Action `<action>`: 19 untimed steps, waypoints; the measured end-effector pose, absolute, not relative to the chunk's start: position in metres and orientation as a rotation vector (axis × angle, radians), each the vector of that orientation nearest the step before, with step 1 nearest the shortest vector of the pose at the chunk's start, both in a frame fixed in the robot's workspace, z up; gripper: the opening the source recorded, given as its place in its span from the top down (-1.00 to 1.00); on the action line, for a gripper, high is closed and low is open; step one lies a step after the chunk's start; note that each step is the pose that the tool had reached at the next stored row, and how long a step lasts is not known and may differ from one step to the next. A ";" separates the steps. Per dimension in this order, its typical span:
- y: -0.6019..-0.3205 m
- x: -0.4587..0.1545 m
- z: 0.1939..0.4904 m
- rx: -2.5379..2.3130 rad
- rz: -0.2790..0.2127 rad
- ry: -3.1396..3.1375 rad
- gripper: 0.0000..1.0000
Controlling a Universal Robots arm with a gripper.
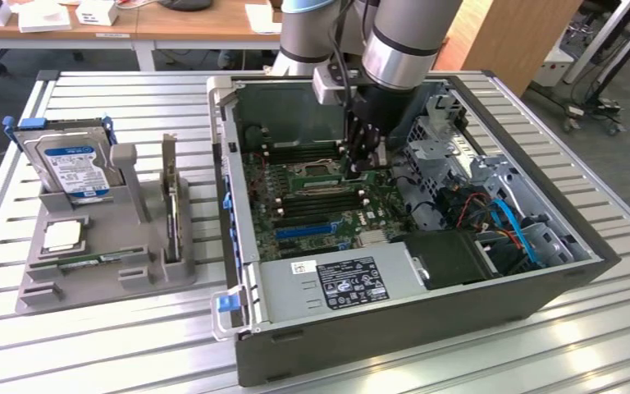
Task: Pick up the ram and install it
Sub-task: 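Insert the ram into the slot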
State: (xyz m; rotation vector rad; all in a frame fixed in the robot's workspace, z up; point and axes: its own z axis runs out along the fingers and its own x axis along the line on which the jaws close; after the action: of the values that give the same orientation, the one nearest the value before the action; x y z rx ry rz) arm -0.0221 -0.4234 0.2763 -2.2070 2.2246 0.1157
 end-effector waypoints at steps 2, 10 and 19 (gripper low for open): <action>-0.423 -0.022 0.276 -2.207 0.116 2.225 0.77; -0.423 -0.022 0.272 -2.207 0.116 2.224 0.77; -0.423 -0.022 0.265 -2.207 0.116 2.225 0.77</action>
State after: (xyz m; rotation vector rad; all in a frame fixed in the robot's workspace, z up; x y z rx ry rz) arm -0.0221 -0.4234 0.2646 -2.2071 2.2245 0.1158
